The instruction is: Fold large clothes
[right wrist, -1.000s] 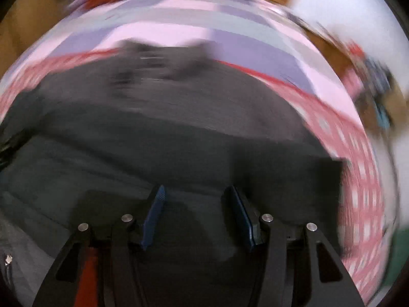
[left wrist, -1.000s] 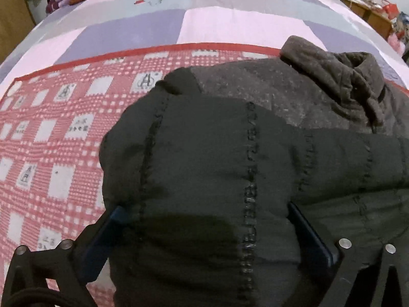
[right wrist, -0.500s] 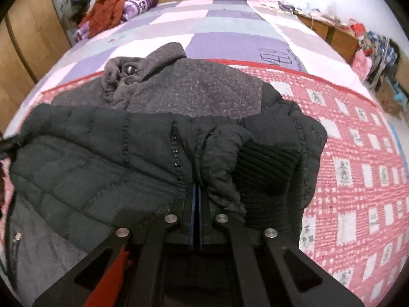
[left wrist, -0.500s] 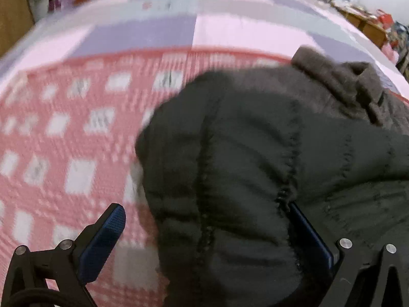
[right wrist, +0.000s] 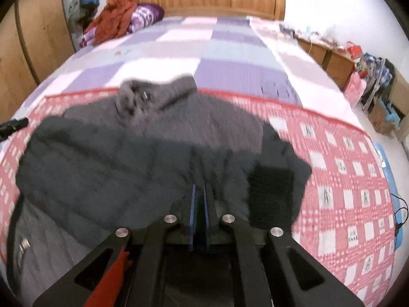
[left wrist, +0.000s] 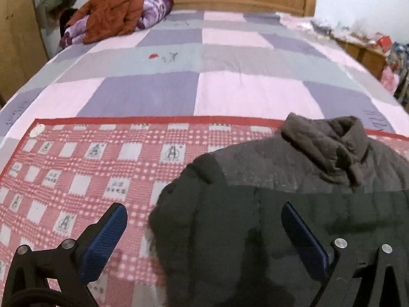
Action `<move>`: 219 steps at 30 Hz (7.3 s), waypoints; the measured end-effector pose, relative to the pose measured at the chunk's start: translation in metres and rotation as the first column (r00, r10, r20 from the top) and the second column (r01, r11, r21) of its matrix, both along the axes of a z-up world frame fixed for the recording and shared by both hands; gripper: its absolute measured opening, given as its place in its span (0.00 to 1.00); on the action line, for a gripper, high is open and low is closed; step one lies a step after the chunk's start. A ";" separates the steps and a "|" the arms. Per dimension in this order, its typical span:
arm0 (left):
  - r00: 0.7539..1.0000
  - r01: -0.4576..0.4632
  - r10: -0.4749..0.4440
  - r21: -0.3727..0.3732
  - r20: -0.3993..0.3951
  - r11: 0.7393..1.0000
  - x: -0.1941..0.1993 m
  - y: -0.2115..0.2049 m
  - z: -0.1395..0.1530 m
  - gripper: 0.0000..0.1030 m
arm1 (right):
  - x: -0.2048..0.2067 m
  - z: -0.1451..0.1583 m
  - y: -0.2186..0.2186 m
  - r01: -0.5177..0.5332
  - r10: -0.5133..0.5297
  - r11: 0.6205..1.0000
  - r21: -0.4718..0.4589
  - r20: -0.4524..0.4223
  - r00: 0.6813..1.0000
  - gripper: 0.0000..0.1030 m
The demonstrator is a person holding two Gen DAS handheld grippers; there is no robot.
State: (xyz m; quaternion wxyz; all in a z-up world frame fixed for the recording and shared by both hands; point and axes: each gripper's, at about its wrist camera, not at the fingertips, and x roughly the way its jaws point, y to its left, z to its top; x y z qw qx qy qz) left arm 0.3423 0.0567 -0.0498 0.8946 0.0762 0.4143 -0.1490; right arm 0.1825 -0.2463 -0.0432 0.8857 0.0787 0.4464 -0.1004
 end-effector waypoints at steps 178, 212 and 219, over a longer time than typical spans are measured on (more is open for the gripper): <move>0.986 -0.100 0.132 0.268 -0.103 0.958 -0.355 0.155 -0.086 0.97 | -0.334 -0.061 0.104 0.178 -0.219 0.966 -0.187 -0.230 0.948 0.71; 0.991 0.054 -0.050 0.031 -0.125 0.998 -0.366 0.161 0.022 0.17 | -0.349 0.022 0.083 0.108 -0.109 0.994 -0.010 -0.121 0.987 0.14; 0.980 0.081 -0.072 0.041 -0.188 0.996 -0.387 0.169 0.035 0.17 | -0.368 0.045 0.085 0.074 -0.075 0.997 -0.007 -0.144 0.987 0.14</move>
